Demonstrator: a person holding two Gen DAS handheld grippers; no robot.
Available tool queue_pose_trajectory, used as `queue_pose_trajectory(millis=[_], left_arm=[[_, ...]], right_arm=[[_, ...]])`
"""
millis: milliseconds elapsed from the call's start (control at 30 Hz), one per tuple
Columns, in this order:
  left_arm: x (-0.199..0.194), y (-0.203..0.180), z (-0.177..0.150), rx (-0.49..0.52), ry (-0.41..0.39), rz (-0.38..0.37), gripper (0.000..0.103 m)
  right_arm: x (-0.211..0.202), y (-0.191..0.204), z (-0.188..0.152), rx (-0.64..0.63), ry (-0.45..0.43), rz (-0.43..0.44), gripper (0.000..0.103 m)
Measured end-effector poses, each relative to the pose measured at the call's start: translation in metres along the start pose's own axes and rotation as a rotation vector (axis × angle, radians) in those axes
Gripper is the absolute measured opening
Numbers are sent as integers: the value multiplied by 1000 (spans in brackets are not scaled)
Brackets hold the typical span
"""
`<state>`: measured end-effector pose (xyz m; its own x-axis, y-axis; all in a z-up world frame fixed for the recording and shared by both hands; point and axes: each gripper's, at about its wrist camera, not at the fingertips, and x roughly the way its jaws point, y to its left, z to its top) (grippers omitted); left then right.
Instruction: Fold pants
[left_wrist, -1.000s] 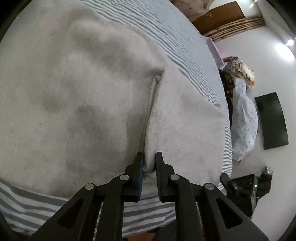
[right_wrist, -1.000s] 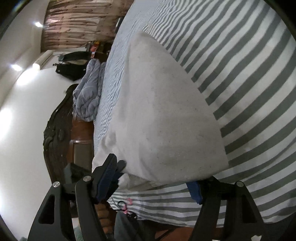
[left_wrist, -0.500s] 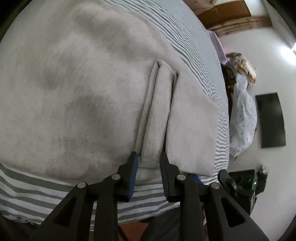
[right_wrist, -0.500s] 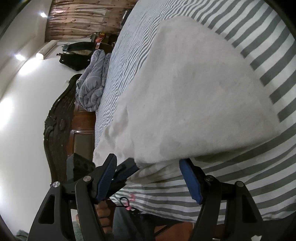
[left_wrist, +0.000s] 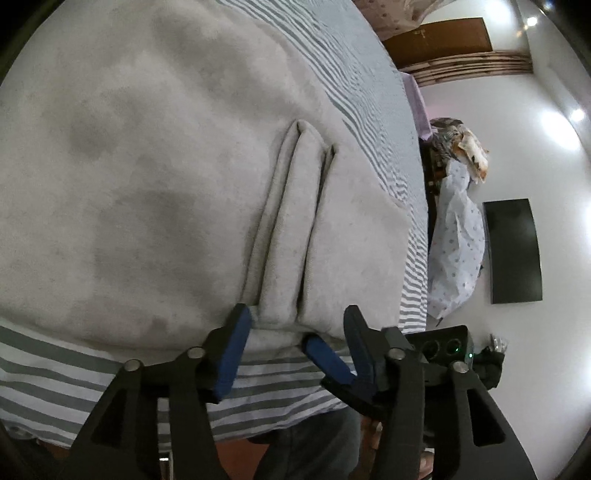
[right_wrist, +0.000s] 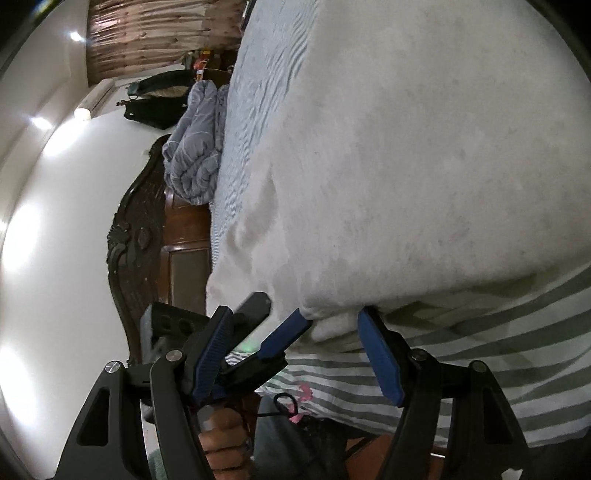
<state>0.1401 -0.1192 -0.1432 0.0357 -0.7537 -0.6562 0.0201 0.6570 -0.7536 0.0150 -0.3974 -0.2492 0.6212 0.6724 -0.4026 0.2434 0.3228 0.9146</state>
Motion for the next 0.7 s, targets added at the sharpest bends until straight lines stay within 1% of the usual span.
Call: queue_pose_trajectory(millis=[33,100,200,267,300,367,433,467,533,633,700], left_arm=[[1,-1,0,6,-2,5,55],[2,-4,-2,13,-6,7,55],[2,-1,-2,-6,-4,6,55],[3,-4,-4,-2,-11,13,56],[3,-4,-5,5,-14,19,56],[4,-5,-6,7,-18,30,56],[6,-5,-5,-9,-23,25,61],[7,-5,-5,-25,-25,27,64],[12,-13,-6,-31,-30,29,67],[17,-17,-8,-7,-32,58,68],[16,-17,-10,-8,-39,51,68]], right_arm=[[-2,0,2,5,-16,8,68],[-10,1,7,8,-64,-21,68],[-31,-8,18,40,-149,-38,68],[-45,-15,23,73,-193,-35,68],[-50,-19,24,91,-215,-34,66],[-58,-25,28,110,-237,-34,60],[-62,-31,30,112,-230,-46,41],[-61,-32,31,103,-221,-52,37],[-61,-35,31,96,-210,-52,25],[-61,-37,33,89,-199,-39,17],[-62,-35,35,78,-200,-37,16]])
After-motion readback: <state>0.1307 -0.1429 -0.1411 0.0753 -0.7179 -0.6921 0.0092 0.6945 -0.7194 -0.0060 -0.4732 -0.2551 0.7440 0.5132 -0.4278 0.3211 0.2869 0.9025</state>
